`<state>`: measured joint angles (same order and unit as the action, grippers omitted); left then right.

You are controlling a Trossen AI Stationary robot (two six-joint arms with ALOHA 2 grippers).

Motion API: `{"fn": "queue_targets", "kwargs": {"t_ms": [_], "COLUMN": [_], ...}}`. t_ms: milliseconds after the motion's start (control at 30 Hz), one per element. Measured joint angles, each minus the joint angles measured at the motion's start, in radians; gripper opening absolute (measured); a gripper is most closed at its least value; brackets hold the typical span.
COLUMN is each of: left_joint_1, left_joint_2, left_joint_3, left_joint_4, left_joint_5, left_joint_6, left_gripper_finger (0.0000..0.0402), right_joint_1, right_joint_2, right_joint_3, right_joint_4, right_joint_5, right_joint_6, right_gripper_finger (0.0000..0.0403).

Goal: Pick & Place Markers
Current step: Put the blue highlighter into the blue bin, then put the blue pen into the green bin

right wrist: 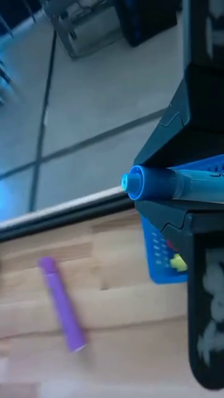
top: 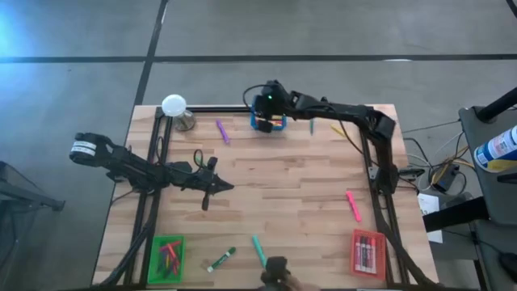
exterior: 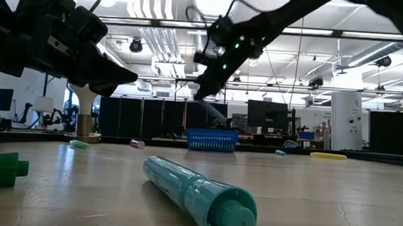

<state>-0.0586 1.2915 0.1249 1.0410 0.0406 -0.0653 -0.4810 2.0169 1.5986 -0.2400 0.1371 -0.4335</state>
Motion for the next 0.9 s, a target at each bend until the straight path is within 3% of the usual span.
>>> {"fn": "queue_targets", "kwargs": {"t_ms": [333,567,667,767,900], "left_joint_1": [0.0,0.0,0.001,0.001,0.002], "left_joint_2": [0.0,0.0,0.0,0.0,0.0], "left_joint_3": [0.0,0.0,0.0,0.0,0.0], "left_joint_4": [-0.006,-0.012,-0.012,-0.016,-0.024], "left_joint_5": [-0.003,-0.031,-0.06,-0.076,-0.099], "left_joint_6": [-0.013,-0.016,-0.016,-0.016,-0.015], "left_gripper_finger": [0.0,0.0,0.0,0.0,0.0], "right_joint_1": [-0.036,-0.036,-0.036,-0.032,-0.013], "right_joint_2": [0.144,0.141,0.123,0.065,-0.058], "right_joint_3": [0.134,0.126,0.131,0.097,-0.071], "right_joint_4": [-0.154,-0.158,-0.244,-0.304,-0.239], "right_joint_5": [0.024,0.035,0.049,0.046,0.047], "right_joint_6": [-0.008,0.032,0.081,0.136,0.184], "right_gripper_finger": [0.0094,0.013,0.0135,0.012,0.0075]}}
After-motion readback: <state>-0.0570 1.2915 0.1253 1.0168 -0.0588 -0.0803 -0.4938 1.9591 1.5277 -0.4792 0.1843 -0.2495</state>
